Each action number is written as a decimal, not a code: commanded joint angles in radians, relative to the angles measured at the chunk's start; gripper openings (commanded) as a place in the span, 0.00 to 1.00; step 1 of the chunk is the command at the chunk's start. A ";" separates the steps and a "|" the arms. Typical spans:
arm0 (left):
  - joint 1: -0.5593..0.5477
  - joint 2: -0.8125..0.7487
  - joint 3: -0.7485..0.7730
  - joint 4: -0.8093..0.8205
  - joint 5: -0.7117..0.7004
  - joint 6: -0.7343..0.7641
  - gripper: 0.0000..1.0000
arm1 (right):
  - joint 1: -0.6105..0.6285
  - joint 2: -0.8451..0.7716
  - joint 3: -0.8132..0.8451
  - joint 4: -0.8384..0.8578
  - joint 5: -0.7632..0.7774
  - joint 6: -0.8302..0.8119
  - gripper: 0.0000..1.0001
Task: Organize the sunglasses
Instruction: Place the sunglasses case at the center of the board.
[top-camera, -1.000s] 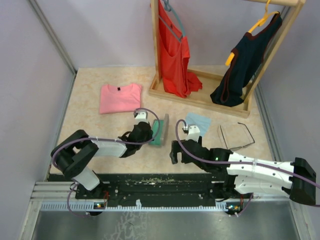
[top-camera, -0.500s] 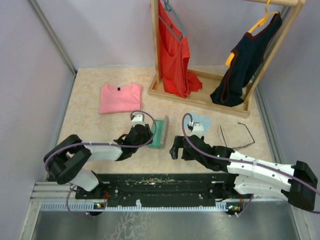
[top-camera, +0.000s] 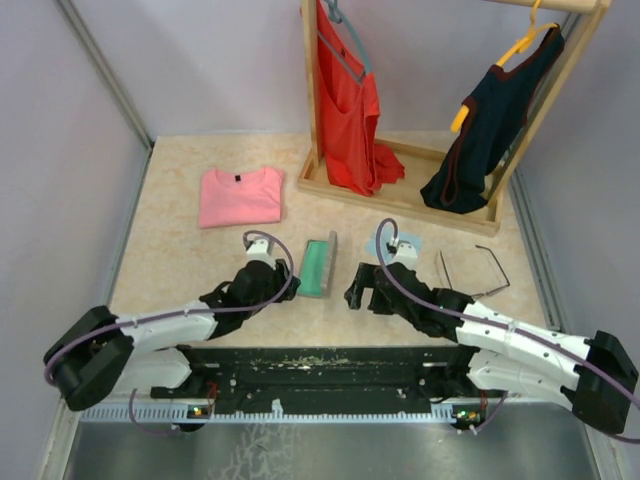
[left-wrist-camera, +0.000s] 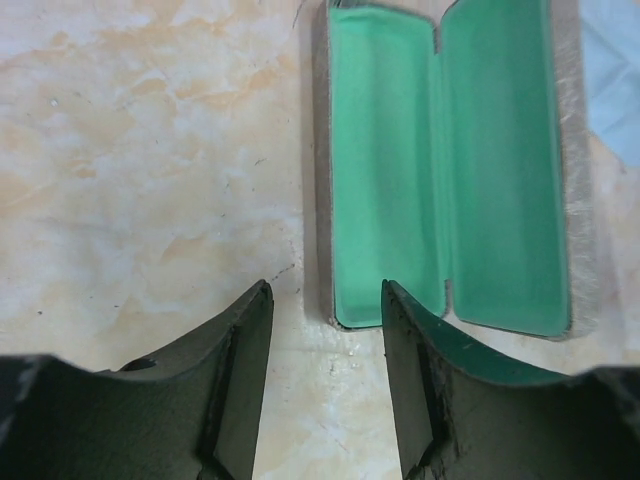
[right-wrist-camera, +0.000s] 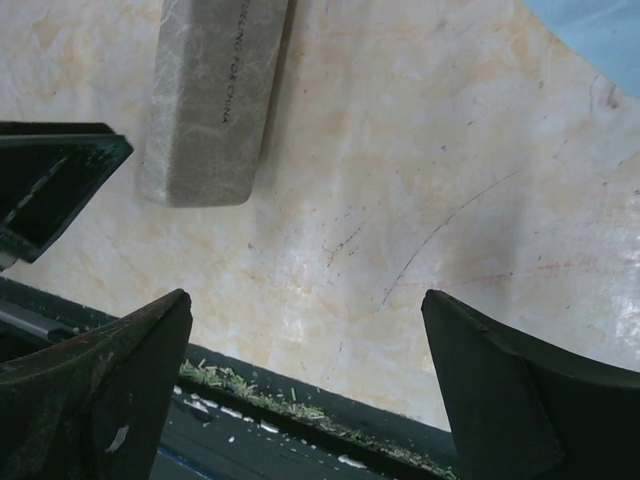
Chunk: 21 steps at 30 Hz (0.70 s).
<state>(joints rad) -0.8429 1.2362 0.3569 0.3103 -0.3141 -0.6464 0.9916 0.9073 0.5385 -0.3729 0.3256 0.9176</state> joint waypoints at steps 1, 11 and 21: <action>-0.002 -0.126 0.015 -0.141 -0.025 -0.003 0.55 | -0.044 0.018 0.084 0.042 -0.049 -0.048 0.95; 0.092 -0.337 0.109 -0.447 -0.008 0.027 0.68 | -0.045 0.401 0.472 -0.121 0.024 -0.122 0.79; 0.132 -0.468 0.141 -0.601 0.027 0.045 0.68 | -0.045 0.803 0.802 -0.317 0.113 -0.178 0.68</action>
<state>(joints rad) -0.7166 0.8066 0.4747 -0.2081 -0.3096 -0.6201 0.9459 1.6138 1.2411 -0.5697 0.3649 0.7696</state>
